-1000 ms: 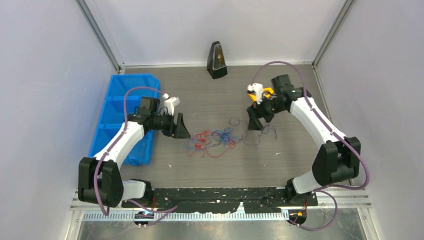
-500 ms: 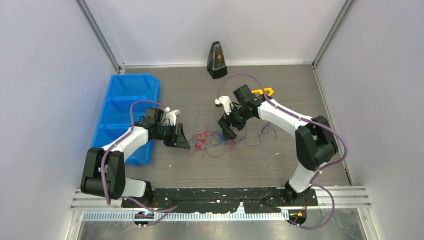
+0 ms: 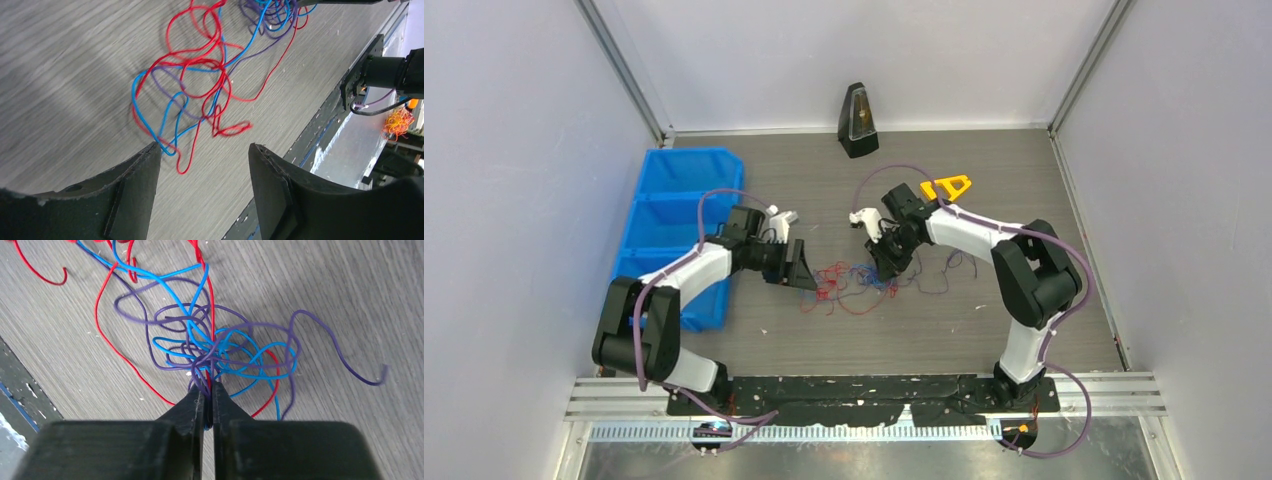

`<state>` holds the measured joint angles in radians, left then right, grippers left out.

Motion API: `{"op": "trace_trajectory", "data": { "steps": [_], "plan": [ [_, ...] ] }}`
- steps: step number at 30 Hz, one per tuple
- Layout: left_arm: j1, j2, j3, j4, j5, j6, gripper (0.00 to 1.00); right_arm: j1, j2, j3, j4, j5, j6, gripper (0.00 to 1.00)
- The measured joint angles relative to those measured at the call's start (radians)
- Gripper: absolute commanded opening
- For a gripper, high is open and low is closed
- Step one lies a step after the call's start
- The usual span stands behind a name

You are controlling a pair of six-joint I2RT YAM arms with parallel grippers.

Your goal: Untangle the cables

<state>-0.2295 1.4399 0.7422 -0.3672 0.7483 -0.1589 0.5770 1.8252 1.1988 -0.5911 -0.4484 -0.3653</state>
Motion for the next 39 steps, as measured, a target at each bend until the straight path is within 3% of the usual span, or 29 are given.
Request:
{"op": "trace_trajectory", "data": {
  "steps": [6,13,19,24,27,30,34,36,39],
  "plan": [
    [-0.099,0.127,0.097,0.019,-0.052,-0.006,0.66,0.000,-0.072,-0.009,-0.008,-0.008,0.006,0.06],
    [-0.126,0.267,0.206,0.023,-0.080,-0.026,0.69,0.000,-0.237,-0.034,-0.010,-0.057,0.013,0.05],
    [-0.202,0.286,0.213,0.099,-0.042,-0.074,0.70,0.000,-0.267,-0.034,-0.010,-0.110,0.052,0.05],
    [-0.222,0.286,0.175,0.231,0.038,-0.146,0.78,0.000,-0.268,-0.034,-0.015,-0.150,0.071,0.05],
    [-0.222,0.290,0.149,0.319,0.075,-0.187,0.76,0.000,-0.268,-0.031,-0.016,-0.195,0.089,0.05],
    [-0.230,0.323,0.151,0.402,0.097,-0.226,0.61,0.000,-0.271,-0.024,-0.015,-0.237,0.103,0.05],
    [-0.250,0.373,0.174,0.404,0.085,-0.226,0.23,-0.005,-0.299,-0.023,-0.016,-0.266,0.111,0.05],
    [-0.257,0.378,0.188,0.363,0.063,-0.201,0.09,-0.021,-0.321,-0.022,-0.019,-0.284,0.114,0.05],
    [-0.259,0.377,0.209,0.280,0.028,-0.147,0.00,-0.073,-0.349,-0.010,-0.045,-0.319,0.113,0.05]
  ]
}}
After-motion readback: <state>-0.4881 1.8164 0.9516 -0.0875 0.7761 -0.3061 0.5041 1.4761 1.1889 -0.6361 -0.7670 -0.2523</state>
